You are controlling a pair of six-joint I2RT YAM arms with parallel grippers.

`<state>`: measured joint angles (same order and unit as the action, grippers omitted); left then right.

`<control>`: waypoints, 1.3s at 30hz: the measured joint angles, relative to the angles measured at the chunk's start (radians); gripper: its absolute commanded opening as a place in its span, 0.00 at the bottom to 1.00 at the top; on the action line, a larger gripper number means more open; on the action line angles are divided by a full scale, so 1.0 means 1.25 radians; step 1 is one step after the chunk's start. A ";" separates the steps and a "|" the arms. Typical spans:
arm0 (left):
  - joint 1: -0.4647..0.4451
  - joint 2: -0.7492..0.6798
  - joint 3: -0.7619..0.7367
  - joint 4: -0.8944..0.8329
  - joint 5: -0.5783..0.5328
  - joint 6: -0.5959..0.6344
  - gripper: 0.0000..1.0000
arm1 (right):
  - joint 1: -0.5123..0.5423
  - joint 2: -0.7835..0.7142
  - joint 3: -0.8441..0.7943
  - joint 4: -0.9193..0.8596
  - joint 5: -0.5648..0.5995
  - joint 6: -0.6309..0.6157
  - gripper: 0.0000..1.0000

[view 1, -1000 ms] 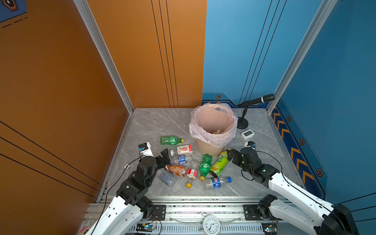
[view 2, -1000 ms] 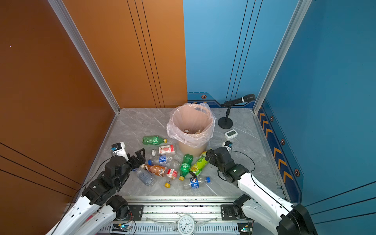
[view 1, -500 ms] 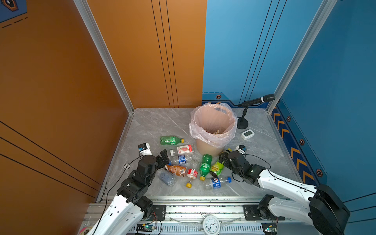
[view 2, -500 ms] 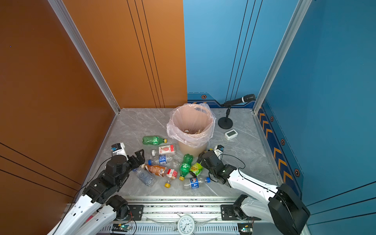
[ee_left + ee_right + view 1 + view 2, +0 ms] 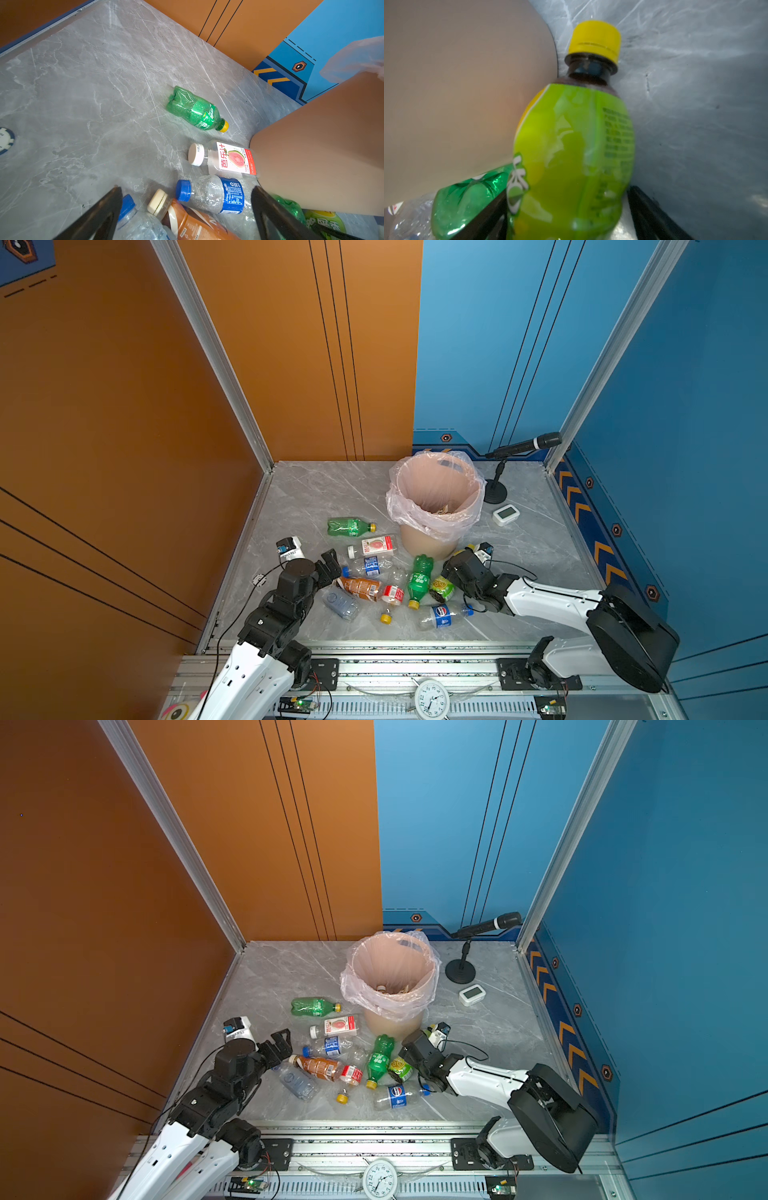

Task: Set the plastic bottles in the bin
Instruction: 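Withdraw the left gripper while the right gripper grasps the lime-green tea bottle, then lift the lime-green tea bottle with the right gripper over the bin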

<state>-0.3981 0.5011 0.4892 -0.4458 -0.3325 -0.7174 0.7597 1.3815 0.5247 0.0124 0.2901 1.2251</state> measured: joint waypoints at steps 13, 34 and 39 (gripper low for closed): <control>0.033 -0.024 -0.004 -0.015 0.021 -0.011 0.98 | -0.014 -0.003 0.012 0.004 0.071 0.039 0.60; 0.053 0.011 -0.016 -0.007 0.060 -0.033 0.98 | -0.237 -0.542 -0.017 -0.238 0.197 -0.168 0.57; 0.061 0.011 -0.023 -0.006 0.067 -0.035 0.98 | -0.238 -0.528 0.065 -0.265 0.213 -0.269 0.57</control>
<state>-0.3214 0.5144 0.4599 -0.4534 -0.2493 -0.7612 0.4625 0.7216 0.6056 -0.3187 0.5560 0.8886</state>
